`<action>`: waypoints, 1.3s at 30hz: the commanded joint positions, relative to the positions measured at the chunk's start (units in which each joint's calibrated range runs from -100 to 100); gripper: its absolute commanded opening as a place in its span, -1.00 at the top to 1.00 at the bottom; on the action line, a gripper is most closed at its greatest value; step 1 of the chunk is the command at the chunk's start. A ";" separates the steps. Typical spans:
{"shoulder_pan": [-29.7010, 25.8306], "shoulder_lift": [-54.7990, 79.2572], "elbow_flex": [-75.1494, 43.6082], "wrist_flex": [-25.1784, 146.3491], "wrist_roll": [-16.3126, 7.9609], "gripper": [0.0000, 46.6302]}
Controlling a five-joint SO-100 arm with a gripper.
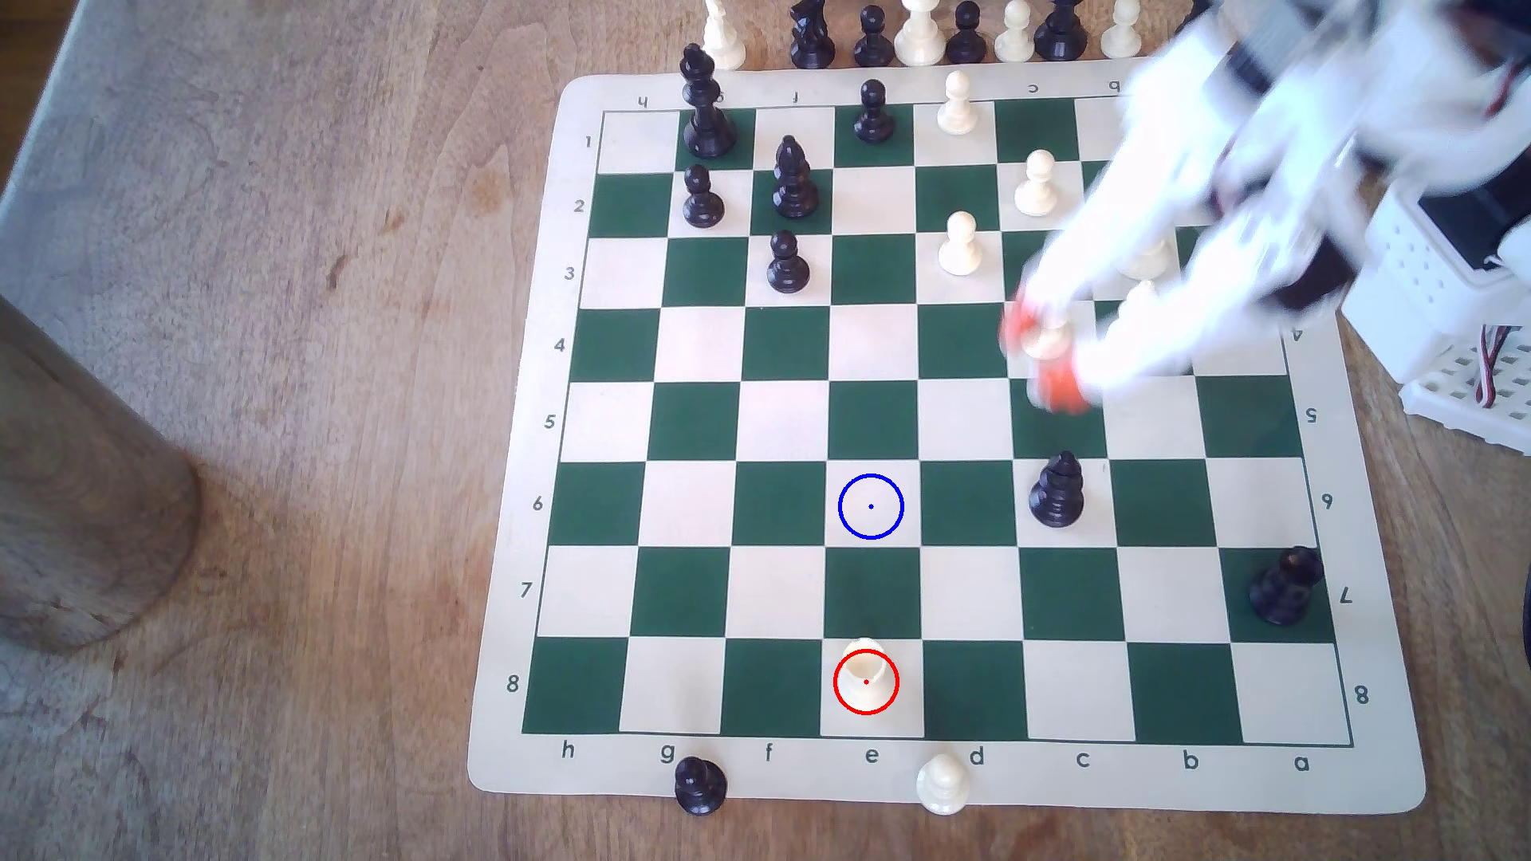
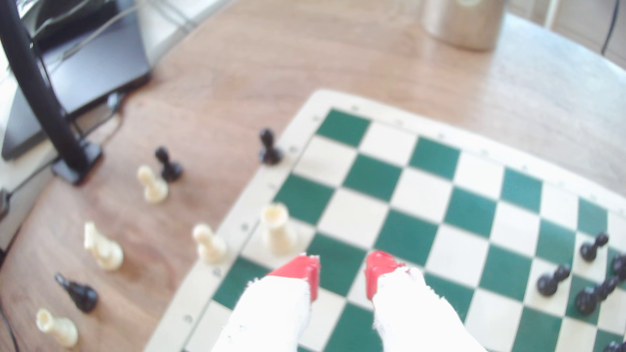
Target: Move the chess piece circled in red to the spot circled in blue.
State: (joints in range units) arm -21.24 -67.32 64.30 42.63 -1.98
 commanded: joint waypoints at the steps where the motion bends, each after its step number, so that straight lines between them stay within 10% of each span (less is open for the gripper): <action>1: -3.83 10.87 -9.72 -4.46 -1.76 0.58; 6: -6.33 18.00 -14.26 -4.63 -4.74 0.49; 39: -4.30 56.54 -25.05 -21.09 -4.98 0.29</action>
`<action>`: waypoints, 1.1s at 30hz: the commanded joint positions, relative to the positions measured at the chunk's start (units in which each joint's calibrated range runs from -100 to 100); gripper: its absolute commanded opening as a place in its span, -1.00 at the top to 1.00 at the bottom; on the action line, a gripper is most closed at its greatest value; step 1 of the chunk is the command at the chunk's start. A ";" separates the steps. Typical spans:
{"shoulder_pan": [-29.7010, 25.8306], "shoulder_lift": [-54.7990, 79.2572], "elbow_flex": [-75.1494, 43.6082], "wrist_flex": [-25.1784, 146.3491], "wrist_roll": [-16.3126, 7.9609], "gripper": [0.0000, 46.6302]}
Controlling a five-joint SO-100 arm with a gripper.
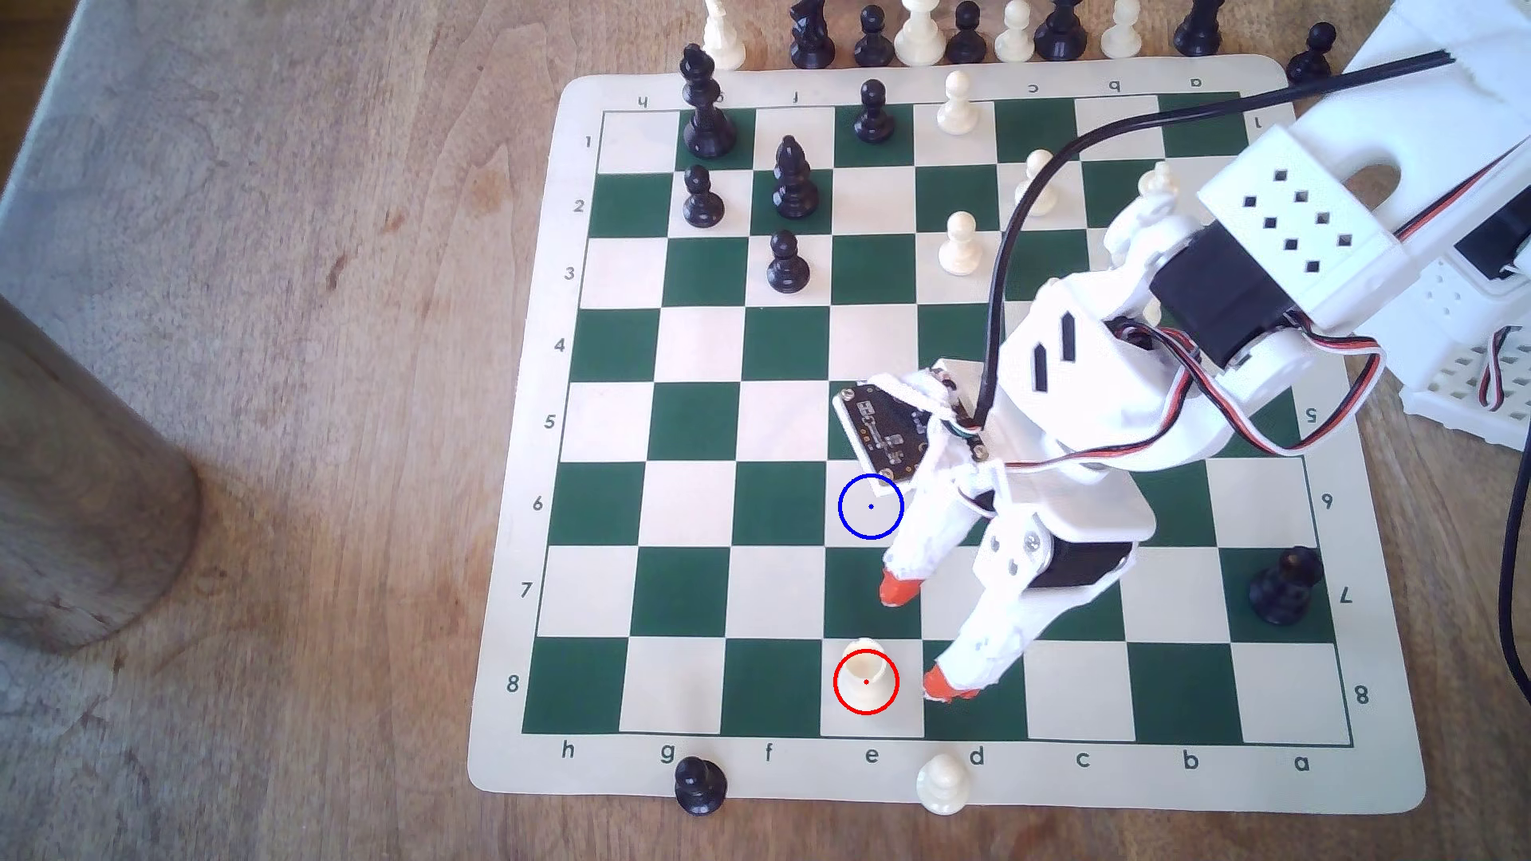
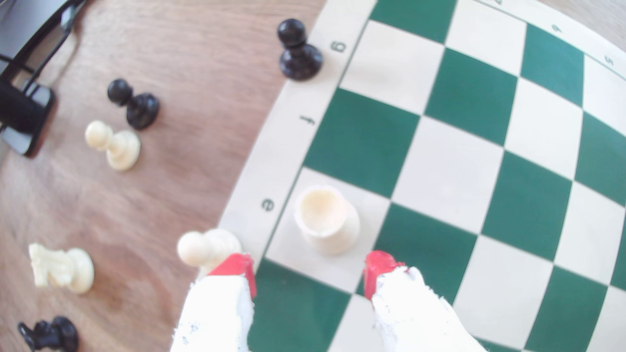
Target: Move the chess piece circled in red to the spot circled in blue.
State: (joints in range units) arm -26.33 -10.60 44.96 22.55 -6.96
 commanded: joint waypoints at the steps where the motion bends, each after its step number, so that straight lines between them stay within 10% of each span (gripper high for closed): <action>1: 0.79 0.07 -5.89 -1.09 0.00 0.29; 33: 0.95 9.24 -10.06 -8.30 -0.93 0.30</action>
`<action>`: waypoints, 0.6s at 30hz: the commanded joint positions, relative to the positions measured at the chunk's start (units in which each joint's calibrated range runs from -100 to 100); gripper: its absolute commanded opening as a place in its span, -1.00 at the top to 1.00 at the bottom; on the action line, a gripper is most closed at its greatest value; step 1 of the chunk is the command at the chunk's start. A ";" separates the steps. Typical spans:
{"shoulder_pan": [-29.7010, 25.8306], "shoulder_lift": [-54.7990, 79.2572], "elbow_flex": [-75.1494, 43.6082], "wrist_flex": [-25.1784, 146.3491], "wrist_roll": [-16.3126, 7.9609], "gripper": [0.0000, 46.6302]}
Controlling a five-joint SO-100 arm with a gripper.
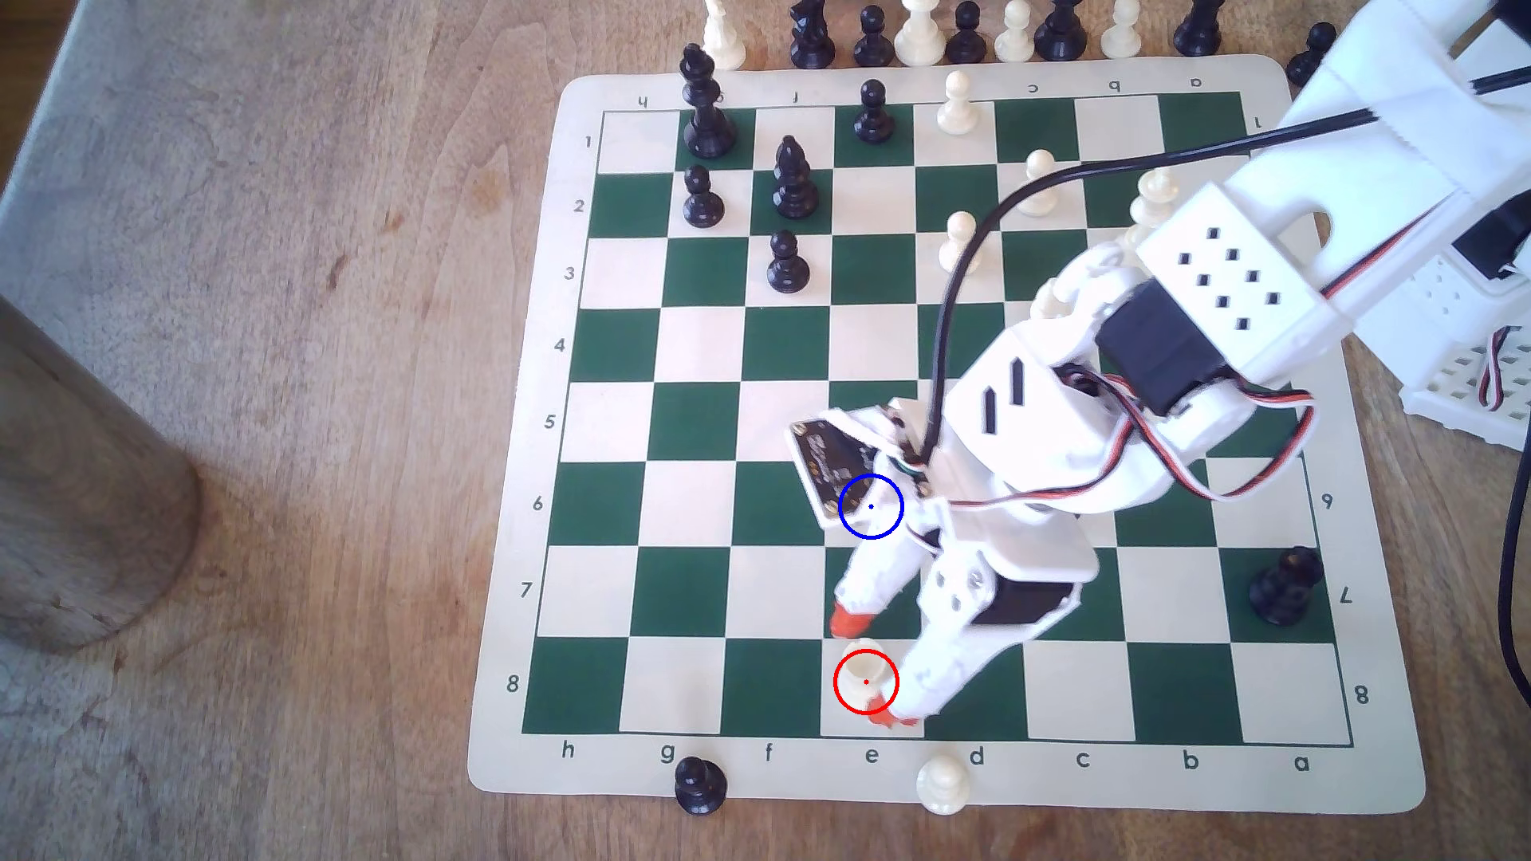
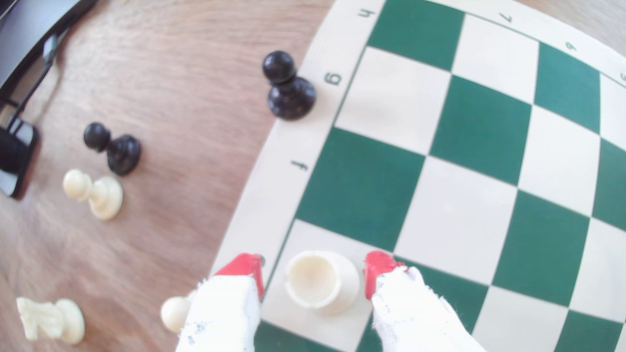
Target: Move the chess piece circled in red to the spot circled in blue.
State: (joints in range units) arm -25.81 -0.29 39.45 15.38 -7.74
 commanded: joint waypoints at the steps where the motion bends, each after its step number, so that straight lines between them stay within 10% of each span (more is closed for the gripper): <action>1: 0.27 -1.06 -4.54 -1.13 -0.15 0.31; 18: -0.43 0.97 -5.63 -1.46 -0.24 0.70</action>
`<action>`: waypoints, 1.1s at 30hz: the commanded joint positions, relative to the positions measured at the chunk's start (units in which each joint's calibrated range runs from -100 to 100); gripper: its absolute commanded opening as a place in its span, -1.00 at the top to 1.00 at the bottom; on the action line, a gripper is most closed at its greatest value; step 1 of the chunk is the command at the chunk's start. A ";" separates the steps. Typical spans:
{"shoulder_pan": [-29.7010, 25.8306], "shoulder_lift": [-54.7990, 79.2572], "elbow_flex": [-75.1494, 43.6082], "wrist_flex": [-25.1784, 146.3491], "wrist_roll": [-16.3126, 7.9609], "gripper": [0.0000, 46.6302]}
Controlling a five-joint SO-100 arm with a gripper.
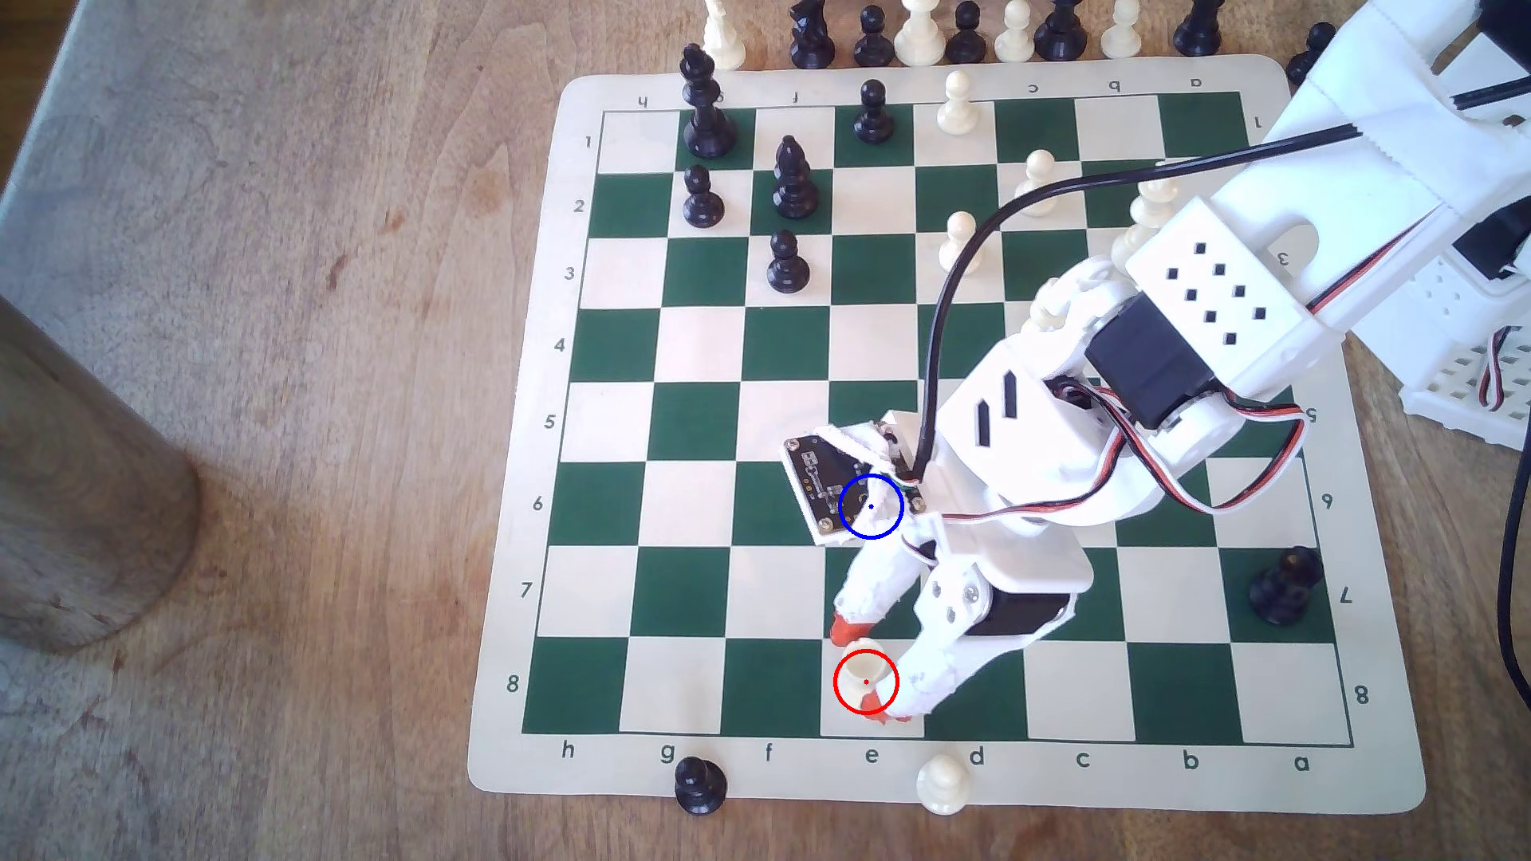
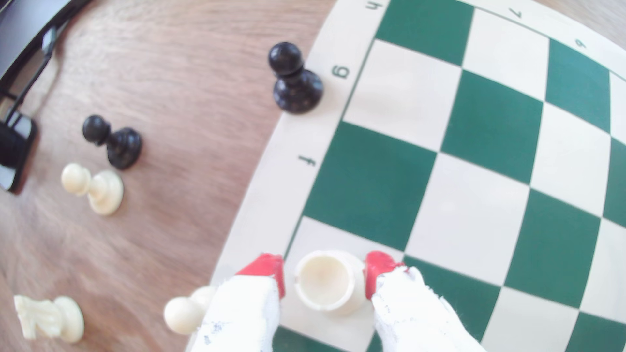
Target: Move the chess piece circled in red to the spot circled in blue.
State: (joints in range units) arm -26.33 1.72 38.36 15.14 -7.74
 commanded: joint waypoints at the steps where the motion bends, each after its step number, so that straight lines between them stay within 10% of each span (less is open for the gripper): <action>1: 0.09 -1.04 -4.55 -1.22 -0.20 0.82; 21: 1.18 -15.22 -10.62 8.94 -3.71 0.99; 33: 8.06 -31.77 0.89 18.44 -0.68 0.99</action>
State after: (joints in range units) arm -19.76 -23.42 37.73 31.47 -9.65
